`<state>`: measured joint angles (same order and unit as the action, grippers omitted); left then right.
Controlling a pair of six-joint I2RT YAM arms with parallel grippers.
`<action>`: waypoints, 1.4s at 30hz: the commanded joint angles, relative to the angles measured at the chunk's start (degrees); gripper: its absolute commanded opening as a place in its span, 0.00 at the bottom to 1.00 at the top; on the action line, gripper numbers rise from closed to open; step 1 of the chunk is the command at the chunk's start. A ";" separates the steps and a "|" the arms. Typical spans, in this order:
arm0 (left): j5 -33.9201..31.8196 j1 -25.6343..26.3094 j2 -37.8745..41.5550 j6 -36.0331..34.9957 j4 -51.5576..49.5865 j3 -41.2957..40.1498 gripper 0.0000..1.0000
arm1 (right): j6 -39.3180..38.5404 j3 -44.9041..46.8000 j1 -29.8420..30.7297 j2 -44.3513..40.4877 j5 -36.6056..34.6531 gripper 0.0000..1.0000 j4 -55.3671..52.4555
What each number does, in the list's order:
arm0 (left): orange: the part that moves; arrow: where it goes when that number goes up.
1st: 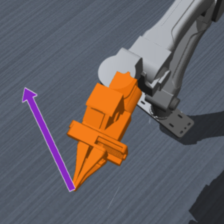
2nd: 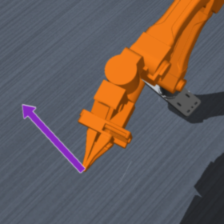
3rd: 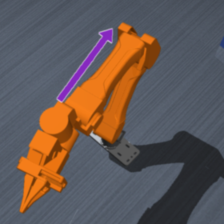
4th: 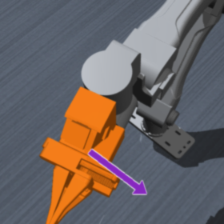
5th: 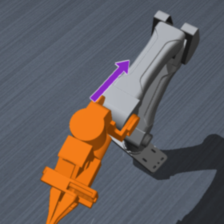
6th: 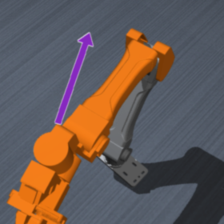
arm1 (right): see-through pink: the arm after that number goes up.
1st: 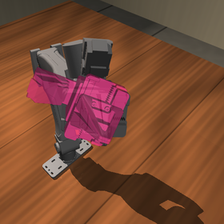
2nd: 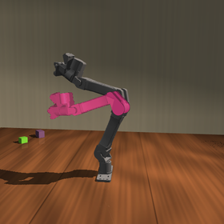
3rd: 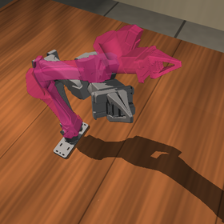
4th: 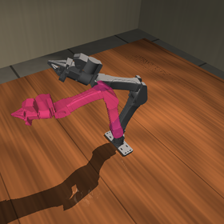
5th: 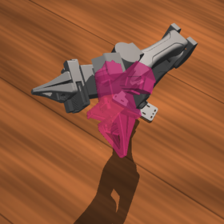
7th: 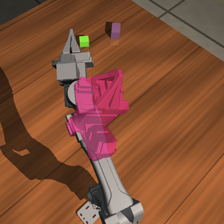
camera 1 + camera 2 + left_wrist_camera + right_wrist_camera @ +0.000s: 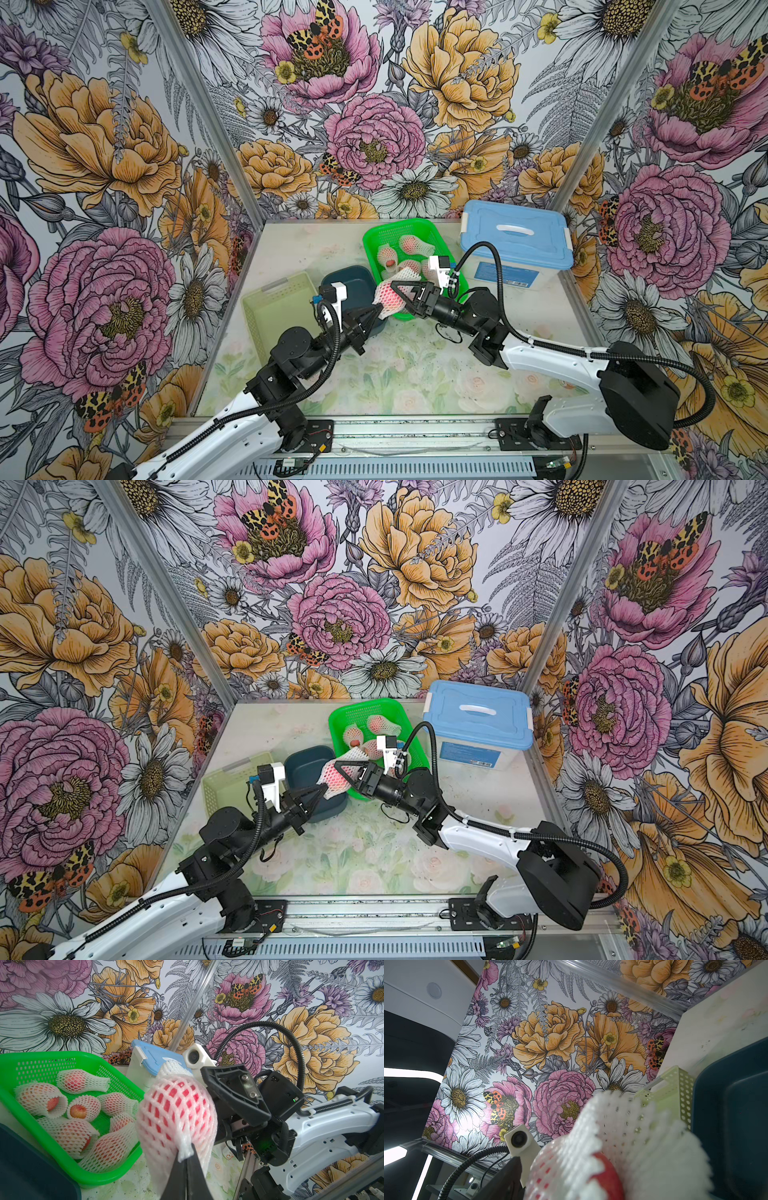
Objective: Remove foam nets from apples
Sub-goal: Place the apple at the center of the board.
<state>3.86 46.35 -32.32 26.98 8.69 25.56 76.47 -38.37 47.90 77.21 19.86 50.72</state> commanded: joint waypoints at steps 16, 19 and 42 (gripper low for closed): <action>-0.02 0.37 -1.78 -0.70 -3.60 2.04 0.83 | -10.89 2.06 -0.48 -7.55 -1.66 0.53 -9.40; -0.77 0.24 -1.09 -0.87 -4.59 2.17 0.92 | -12.97 3.37 -0.62 -8.63 -2.27 0.48 -12.01; 2.81 0.57 -6.06 0.02 -5.35 2.65 0.99 | -30.29 24.71 1.85 -18.77 -16.94 0.24 -23.26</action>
<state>5.19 46.39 -37.91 26.59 2.76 27.22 47.55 -15.03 49.50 59.18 6.13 26.74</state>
